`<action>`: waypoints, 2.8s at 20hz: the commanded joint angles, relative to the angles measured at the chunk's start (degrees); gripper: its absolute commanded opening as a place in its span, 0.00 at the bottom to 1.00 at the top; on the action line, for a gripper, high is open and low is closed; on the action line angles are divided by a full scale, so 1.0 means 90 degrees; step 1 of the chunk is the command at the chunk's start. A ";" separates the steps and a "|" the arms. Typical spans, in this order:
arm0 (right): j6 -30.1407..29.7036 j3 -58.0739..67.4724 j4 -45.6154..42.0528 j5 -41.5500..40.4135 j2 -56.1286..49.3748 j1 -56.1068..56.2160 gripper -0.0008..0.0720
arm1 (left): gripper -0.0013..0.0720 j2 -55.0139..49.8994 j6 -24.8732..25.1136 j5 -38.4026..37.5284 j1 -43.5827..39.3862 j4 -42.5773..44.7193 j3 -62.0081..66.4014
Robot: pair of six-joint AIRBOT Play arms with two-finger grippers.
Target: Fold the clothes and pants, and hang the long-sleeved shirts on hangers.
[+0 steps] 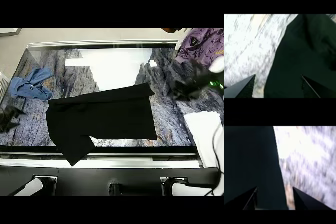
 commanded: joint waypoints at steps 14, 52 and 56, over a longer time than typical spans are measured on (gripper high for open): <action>-0.2387 -0.5654 0.2157 -0.1549 0.1214 -0.1443 0.69 | 0.89 0.0811 0.0454 0.0357 -0.0046 -0.0476 -0.1751; -0.1996 -0.5591 0.2815 -0.1931 0.2028 -0.0148 0.05 | 0.04 -0.0551 0.1809 0.1690 -0.1333 -0.1644 -0.2637; -0.1999 -0.4386 0.2817 -0.1919 0.2038 -0.0146 0.05 | 0.04 -0.0284 0.1795 0.1518 -0.1882 -0.1642 -0.1338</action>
